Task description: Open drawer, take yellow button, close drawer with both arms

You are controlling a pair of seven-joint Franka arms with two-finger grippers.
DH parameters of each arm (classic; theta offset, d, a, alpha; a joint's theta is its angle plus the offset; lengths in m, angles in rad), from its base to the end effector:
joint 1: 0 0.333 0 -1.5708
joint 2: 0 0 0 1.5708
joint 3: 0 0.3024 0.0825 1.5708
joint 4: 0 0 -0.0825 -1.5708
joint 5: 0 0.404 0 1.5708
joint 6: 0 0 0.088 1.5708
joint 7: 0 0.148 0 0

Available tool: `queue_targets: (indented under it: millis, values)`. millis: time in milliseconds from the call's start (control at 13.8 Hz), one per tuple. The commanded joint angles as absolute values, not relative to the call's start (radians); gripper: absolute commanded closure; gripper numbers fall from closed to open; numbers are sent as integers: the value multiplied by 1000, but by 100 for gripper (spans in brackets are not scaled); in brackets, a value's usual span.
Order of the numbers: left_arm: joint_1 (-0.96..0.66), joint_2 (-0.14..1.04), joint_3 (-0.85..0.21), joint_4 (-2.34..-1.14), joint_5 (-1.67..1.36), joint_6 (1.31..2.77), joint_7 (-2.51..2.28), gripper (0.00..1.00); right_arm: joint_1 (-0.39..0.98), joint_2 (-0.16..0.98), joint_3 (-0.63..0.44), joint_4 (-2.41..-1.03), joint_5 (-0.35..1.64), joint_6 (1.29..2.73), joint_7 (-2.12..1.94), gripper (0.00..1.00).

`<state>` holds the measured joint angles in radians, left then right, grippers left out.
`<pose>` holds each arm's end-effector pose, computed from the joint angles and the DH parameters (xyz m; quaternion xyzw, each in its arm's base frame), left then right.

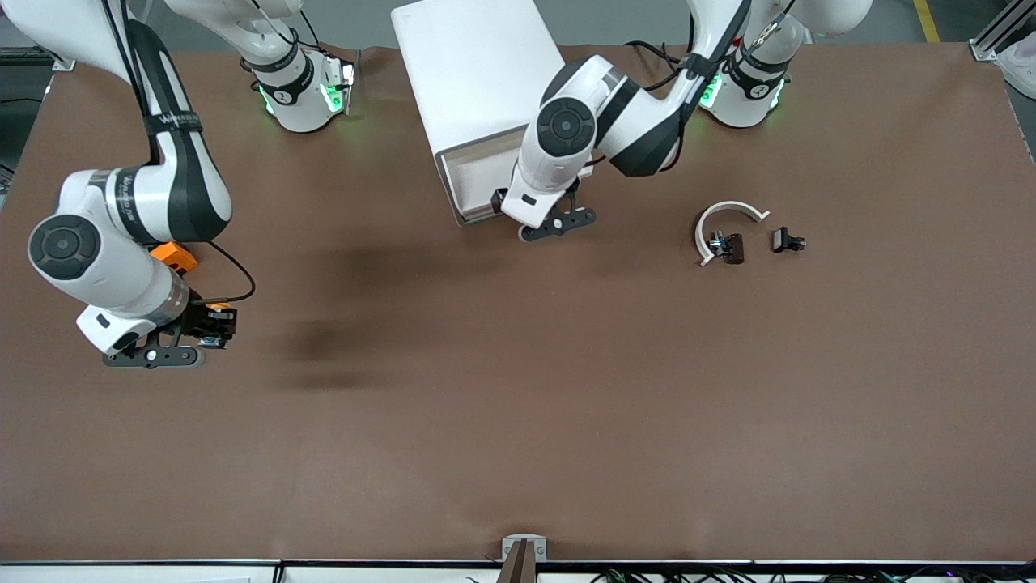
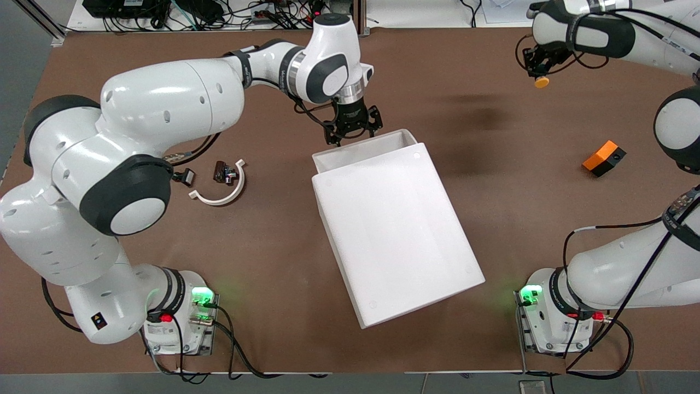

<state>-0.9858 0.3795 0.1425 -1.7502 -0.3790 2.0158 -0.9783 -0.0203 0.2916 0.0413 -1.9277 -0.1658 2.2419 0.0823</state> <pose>0.4020 -0.5110 0.2882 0.9770 0.1530 -0.1421 0.0439 0.6297 0.0027 0.2754 0.9980 0.0192 0.0147 0.0588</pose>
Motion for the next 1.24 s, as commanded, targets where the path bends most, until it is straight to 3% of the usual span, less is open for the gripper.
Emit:
queue_targets:
  millis: [0, 726, 1017, 1162]
  values:
    - [-989, 344, 91, -1781, -368, 2019, -1028, 0, -89, 271, 61, -2042, -196, 2345, 29, 90]
    - [-989, 351, 25, -1779, -439, 1987, -1143, 0, -253, 390, 63, -2046, -195, 2393, -95, 89]
    - [-988, 351, 23, -1775, -443, 1965, -1170, 0, -258, 491, 63, -2048, -195, 2535, -95, 89]
    - [-974, 359, 32, -1760, -436, 1965, -1164, 0, -262, 491, 63, -2048, -195, 2539, -95, 89]
